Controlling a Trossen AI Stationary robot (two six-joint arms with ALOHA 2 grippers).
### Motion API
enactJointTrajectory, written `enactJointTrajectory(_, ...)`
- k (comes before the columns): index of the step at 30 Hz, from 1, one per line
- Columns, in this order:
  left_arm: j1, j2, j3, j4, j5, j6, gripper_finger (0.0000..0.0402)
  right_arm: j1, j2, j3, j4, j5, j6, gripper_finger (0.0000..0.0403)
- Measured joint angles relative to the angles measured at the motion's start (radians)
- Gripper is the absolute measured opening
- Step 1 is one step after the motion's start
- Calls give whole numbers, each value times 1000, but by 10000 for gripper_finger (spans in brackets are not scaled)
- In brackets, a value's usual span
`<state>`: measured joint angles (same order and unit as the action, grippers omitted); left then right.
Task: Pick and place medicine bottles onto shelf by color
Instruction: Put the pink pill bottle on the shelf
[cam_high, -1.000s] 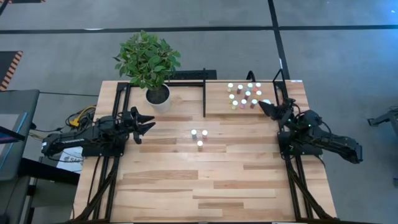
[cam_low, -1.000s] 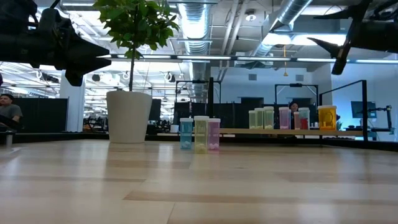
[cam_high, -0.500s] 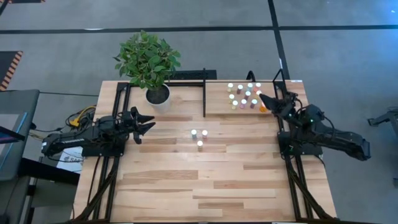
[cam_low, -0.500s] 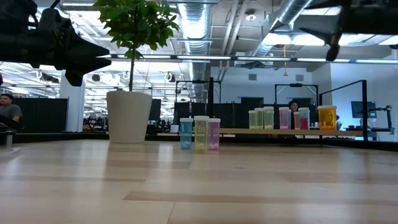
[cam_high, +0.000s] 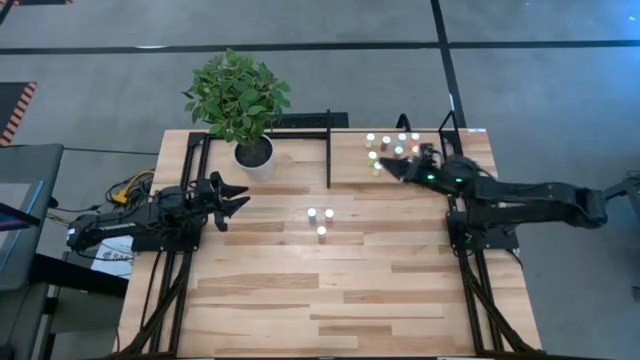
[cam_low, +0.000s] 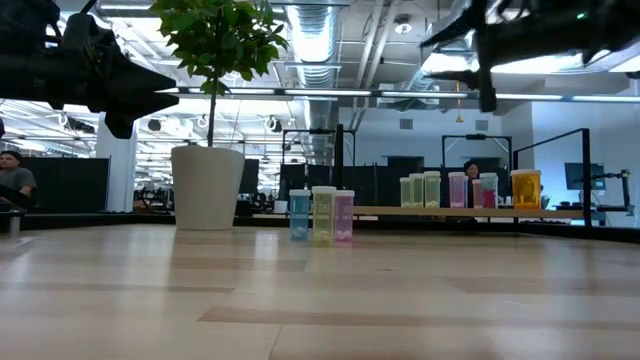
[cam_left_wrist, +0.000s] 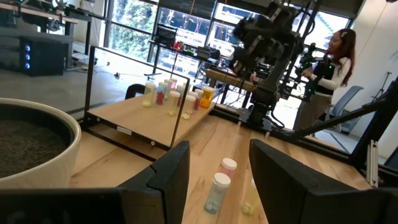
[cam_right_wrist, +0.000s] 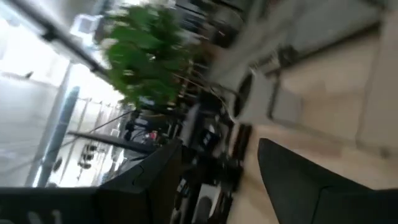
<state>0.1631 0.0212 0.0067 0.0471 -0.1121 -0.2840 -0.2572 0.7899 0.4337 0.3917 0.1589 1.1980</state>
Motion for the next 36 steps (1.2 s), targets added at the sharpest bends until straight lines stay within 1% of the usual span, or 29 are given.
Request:
enactJointTrajectory(5,0,0,0,0,0,0,153,29,181,15,3,-1,257,234)
enactJointTrajectory(7,0,0,0,0,0,0,153,43,247,16,35,-12,331,234)
enactJointTrajectory(11,0,0,0,0,0,0,153,71,340,17,56,-51,470,234)
enactJointTrajectory(14,0,0,0,0,0,0,153,103,396,17,59,-52,564,234)
enactJointTrajectory(17,0,0,0,0,0,0,153,124,440,22,59,-49,631,234)
enactJointTrajectory(22,0,0,0,0,0,0,153,126,499,80,36,-48,658,234)
enactJointTrajectory(24,0,0,0,0,0,0,153,127,513,110,-18,-56,661,234)
enactJointTrajectory(27,0,0,0,0,0,0,153,126,528,180,-151,-86,661,234)
enactJointTrajectory(33,0,0,0,0,0,0,153,133,528,348,-539,-109,653,234)
enactJointTrajectory(36,0,0,0,0,0,0,153,141,528,424,-683,-109,652,234)
